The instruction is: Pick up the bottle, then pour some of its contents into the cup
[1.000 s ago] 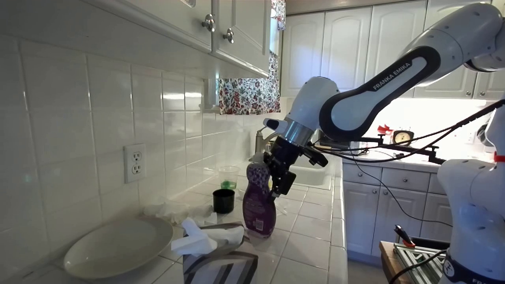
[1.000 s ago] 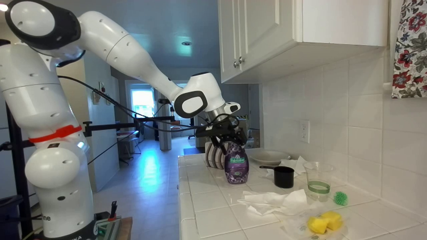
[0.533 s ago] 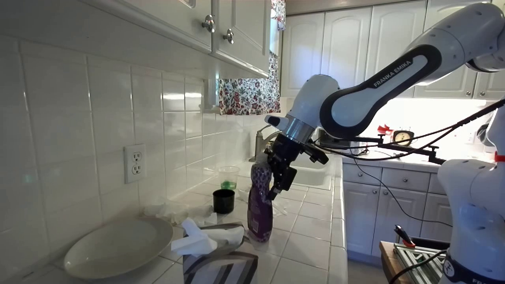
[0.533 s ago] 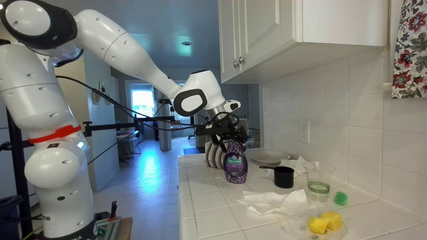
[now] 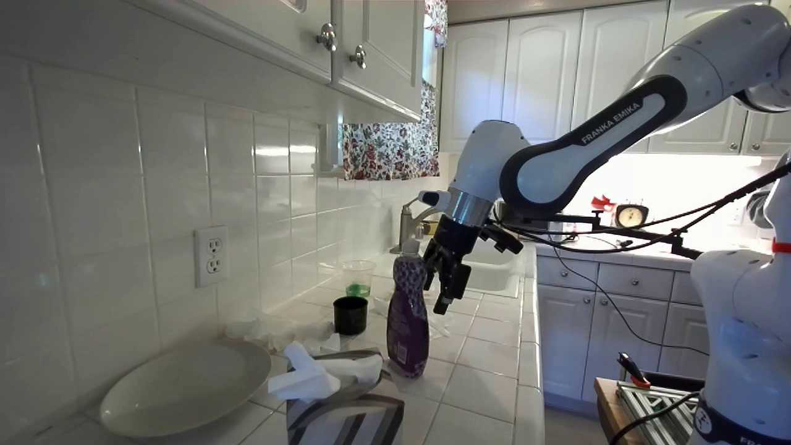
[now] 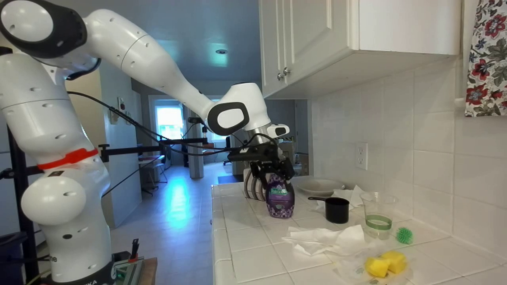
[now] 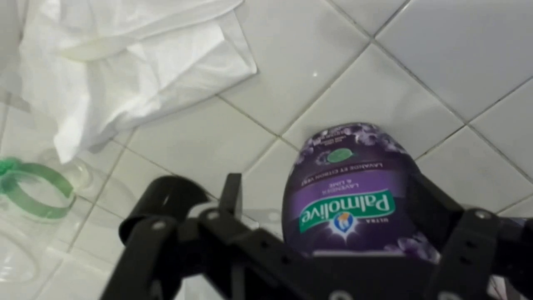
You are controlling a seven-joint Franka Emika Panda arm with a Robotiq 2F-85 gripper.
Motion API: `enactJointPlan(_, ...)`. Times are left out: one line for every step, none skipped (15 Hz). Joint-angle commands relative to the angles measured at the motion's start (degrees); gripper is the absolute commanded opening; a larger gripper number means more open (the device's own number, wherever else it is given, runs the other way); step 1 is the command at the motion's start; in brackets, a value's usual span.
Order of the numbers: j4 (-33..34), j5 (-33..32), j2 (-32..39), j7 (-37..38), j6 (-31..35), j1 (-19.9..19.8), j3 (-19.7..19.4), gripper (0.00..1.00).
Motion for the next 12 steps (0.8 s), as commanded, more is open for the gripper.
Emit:
enactJointPlan(0.7, -4.5, -1.6, 7.0, -4.6, -2.2, 1.8, 1.0)
enactJointPlan(0.9, -5.0, -2.2, 8.1, -6.0, -2.2, 2.1, 1.0)
enactJointPlan(0.7, -5.0, -2.8, 8.6, -7.1, -1.9, 2.3, 1.0)
enactJointPlan(0.6, -4.9, -3.5, 9.4, -8.2, -1.7, 2.7, 1.0)
enactJointPlan(0.5, -4.6, -4.2, 9.5, -9.4, -1.3, 3.0, 1.0)
enactJointPlan(0.2, -4.6, -4.9, 9.5, -9.9, -1.0, 3.4, 1.0)
enactJointPlan(0.2, -4.5, -5.5, 9.5, -10.6, -0.9, 3.7, 1.0)
enactJointPlan(-0.1, -4.7, -6.3, 9.8, -10.9, -0.7, 4.2, 1.0)
enactJointPlan(-0.2, -4.8, -6.9, 10.3, -11.4, -0.6, 4.6, 1.0)
enactJointPlan(-0.4, -4.8, -7.6, 11.1, -12.0, -0.4, 5.1, 1.0)
enactJointPlan(-0.5, -4.8, -8.2, 12.1, -12.5, -0.3, 5.6, 1.0)
enactJointPlan(-0.5, -5.0, -8.7, 13.6, -12.7, -0.4, 6.2, 1.0)
